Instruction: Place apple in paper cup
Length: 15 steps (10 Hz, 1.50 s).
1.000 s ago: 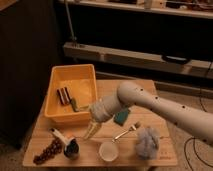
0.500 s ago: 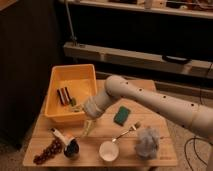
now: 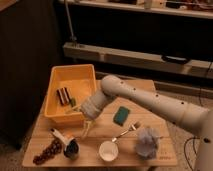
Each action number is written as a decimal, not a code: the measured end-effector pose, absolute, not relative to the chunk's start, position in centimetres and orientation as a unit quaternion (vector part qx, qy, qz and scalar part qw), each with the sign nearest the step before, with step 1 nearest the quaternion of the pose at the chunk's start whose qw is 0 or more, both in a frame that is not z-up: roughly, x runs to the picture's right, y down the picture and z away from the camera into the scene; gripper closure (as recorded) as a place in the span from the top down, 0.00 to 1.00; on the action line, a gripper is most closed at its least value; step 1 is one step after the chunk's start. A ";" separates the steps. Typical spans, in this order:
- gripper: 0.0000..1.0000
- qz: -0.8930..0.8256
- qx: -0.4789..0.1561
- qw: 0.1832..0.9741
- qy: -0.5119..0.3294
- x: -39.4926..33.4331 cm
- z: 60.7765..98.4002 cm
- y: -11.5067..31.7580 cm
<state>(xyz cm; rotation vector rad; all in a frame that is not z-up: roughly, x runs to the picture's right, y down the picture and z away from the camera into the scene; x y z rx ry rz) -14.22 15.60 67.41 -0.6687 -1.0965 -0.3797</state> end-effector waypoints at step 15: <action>0.80 -0.283 -0.337 0.757 -0.483 -17.7 71.5 19.6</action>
